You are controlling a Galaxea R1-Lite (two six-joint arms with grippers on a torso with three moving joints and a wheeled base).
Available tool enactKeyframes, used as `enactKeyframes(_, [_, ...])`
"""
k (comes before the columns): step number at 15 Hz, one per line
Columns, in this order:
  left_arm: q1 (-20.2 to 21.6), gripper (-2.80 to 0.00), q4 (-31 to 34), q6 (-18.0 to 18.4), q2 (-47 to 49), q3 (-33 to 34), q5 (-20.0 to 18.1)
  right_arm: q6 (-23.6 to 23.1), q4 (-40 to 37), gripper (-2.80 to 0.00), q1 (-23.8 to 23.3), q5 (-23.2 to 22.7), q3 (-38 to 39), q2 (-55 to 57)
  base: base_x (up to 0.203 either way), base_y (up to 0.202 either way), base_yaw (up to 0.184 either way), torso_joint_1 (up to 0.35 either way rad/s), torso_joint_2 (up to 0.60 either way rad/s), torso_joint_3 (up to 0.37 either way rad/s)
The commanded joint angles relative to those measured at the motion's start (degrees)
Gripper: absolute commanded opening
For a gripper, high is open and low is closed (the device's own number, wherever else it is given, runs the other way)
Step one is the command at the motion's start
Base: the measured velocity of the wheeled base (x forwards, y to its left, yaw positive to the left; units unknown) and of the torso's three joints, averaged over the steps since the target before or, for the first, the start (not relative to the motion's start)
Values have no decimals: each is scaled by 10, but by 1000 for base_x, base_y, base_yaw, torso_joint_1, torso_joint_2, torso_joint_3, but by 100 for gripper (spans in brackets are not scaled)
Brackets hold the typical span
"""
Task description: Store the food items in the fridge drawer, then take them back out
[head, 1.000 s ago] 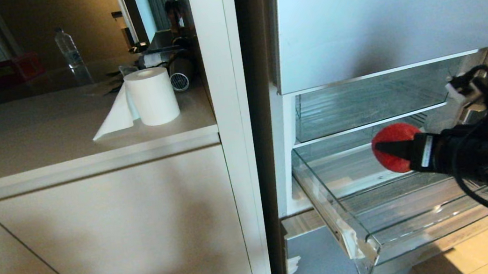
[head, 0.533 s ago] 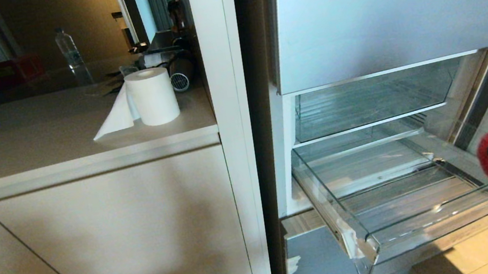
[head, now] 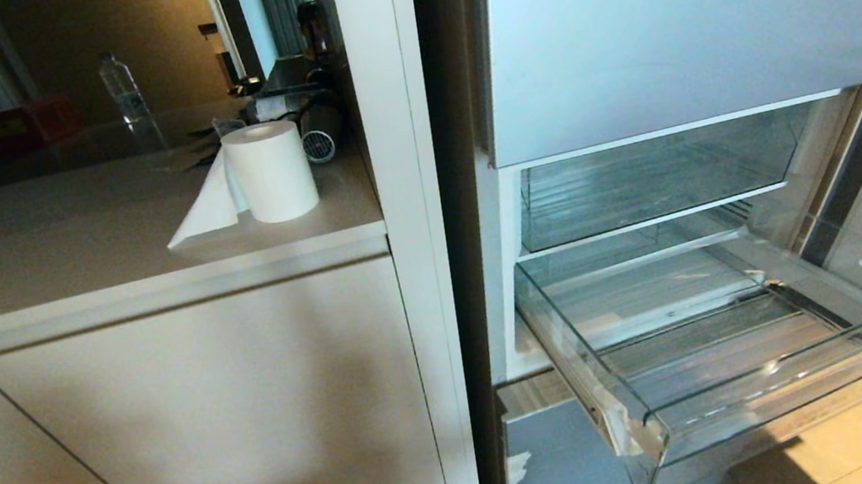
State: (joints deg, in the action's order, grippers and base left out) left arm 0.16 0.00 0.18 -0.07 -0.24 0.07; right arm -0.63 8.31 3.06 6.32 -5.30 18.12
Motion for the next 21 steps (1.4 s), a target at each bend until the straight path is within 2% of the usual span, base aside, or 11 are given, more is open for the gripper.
enactKeyframes(1, [0, -280, 0, 0, 0, 0, 0, -22, -39, -280, -20, -38, 53, -80, 0, 0, 0, 0, 0, 0])
enactKeyframes(3, [0, -280, 0, 0, 0, 0, 0, -24, -93, -280, -33, -52, 49, -121, 0, 0, 0, 0, 0, 0])
enactKeyframes(6, [0, -280, 0, 1, 0, 0, 0, -34, -88, -280, -33, -56, 52, -185, 0, 0, 0, 0, 0, 0])
enactKeyframes(14, [0, -280, 0, 0, 0, 0, 0, -20, -87, -280, -33, -54, 53, -180, 0, 0, 0, 0, 0, 0])
enactKeyframes(21, [0, -280, 0, 1, 0, 0, 0, -23, -87, -280, -33, -54, 53, -180, -3, 7, -156, 5, 1, 2])
